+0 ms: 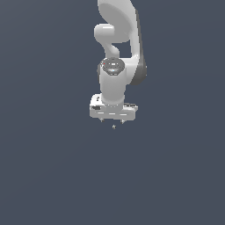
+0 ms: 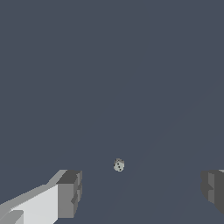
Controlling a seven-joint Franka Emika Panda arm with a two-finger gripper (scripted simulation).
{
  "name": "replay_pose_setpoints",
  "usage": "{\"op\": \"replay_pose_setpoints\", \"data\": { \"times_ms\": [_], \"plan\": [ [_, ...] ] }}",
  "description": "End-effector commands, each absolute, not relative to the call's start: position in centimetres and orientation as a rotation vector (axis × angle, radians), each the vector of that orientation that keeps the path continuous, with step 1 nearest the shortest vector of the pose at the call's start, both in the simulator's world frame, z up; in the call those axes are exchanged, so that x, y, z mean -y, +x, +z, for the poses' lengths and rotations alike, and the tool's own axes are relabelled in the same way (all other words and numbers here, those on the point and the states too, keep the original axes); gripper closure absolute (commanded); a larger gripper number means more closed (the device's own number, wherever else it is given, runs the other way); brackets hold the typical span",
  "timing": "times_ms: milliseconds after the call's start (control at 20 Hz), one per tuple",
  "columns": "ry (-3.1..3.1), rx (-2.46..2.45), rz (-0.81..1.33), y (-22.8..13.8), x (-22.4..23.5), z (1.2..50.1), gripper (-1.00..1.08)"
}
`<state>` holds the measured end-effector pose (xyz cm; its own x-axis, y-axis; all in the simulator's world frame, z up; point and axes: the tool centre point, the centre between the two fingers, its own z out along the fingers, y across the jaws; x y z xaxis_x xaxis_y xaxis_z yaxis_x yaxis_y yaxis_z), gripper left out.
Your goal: Pick up the object and move it to a goal position.
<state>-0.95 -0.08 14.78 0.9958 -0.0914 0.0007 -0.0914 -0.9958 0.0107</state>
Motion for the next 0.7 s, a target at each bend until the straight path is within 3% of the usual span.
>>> {"op": "replay_pose_setpoints", "data": {
  "times_ms": [0, 650],
  "plan": [
    [3.127, 0.221, -0.001, -1.4, -0.2, 13.6, -0.92],
    [3.067, 0.687, -0.001, -4.9, -0.9, 7.3, -0.92]
  ]
}}
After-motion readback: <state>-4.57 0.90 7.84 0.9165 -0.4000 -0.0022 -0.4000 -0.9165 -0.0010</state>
